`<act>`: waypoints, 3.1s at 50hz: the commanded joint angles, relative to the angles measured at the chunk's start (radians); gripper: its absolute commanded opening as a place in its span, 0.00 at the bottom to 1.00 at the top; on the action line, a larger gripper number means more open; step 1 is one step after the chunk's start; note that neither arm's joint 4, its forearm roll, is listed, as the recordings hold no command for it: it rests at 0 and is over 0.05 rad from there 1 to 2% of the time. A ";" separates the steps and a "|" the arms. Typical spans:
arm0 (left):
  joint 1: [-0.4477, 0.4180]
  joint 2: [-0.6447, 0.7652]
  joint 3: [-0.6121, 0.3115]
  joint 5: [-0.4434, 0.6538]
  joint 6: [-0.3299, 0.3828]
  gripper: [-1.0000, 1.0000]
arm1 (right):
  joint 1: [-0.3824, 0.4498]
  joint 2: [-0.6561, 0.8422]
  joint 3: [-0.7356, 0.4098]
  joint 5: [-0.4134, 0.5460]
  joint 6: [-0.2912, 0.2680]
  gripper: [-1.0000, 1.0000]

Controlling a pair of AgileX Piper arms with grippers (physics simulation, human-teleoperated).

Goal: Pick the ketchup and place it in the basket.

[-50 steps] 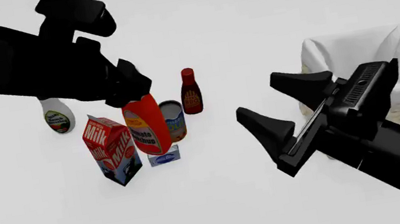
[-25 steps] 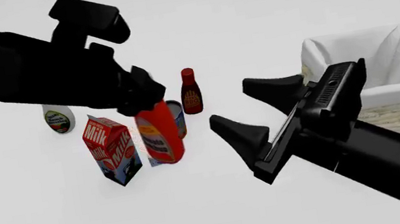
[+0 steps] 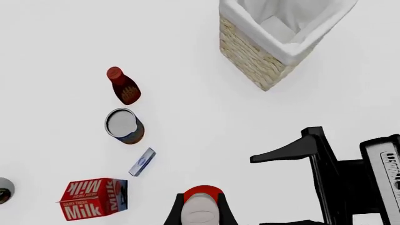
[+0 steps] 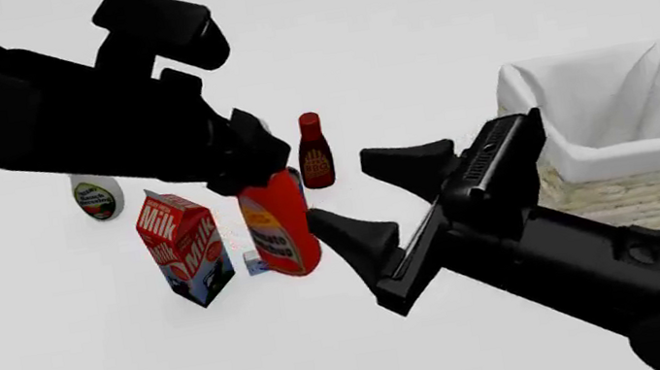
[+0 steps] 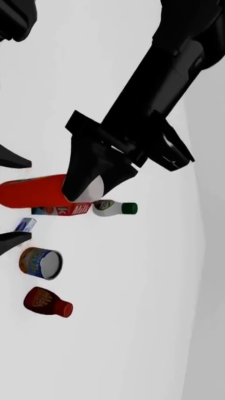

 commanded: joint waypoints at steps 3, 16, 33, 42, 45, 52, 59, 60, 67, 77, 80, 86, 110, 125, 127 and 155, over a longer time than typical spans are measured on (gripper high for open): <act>-0.025 -0.010 -0.005 0.009 0.000 0.00 | 0.018 0.053 -0.012 -0.017 0.012 1.00; -0.070 -0.033 0.005 0.023 -0.030 0.00 | 0.038 0.073 -0.026 -0.009 0.018 1.00; -0.091 -0.044 0.010 0.031 -0.048 0.00 | 0.063 0.119 -0.033 -0.027 0.042 1.00; -0.103 -0.045 0.004 0.038 -0.056 0.00 | 0.066 0.156 -0.037 -0.048 0.055 1.00; -0.100 -0.046 0.006 0.036 -0.053 0.00 | 0.068 0.164 -0.036 -0.054 0.054 1.00; -0.109 -0.050 0.003 0.041 -0.057 0.00 | 0.067 0.203 -0.026 -0.088 0.048 1.00; -0.122 -0.052 -0.005 0.050 -0.064 0.00 | 0.071 0.230 -0.034 -0.096 0.047 1.00; -0.124 -0.053 -0.004 0.050 -0.066 0.00 | 0.071 0.232 -0.035 -0.096 0.045 1.00; -0.138 -0.056 -0.009 0.055 -0.076 0.00 | 0.065 0.247 -0.040 -0.103 0.046 1.00; -0.140 -0.058 -0.007 0.053 -0.078 0.00 | 0.077 0.224 -0.025 -0.107 0.047 0.00; -0.142 -0.059 -0.003 0.049 -0.079 0.00 | 0.078 0.217 -0.024 -0.104 0.046 0.00; -0.134 -0.058 0.005 0.040 -0.069 0.00 | 0.075 0.210 -0.019 -0.102 0.048 0.00; -0.081 -0.027 -0.053 0.034 -0.030 1.00 | 0.068 0.190 -0.005 -0.094 0.051 0.00; -0.109 -0.050 -0.164 0.084 -0.089 1.00 | 0.056 0.222 0.022 -0.132 0.065 0.00; -0.108 -0.053 -0.175 0.090 -0.080 1.00 | 0.053 0.227 0.022 -0.135 0.065 0.00; 0.037 -0.222 0.024 -0.079 -0.123 1.00 | -0.052 0.126 0.001 -0.049 0.058 0.00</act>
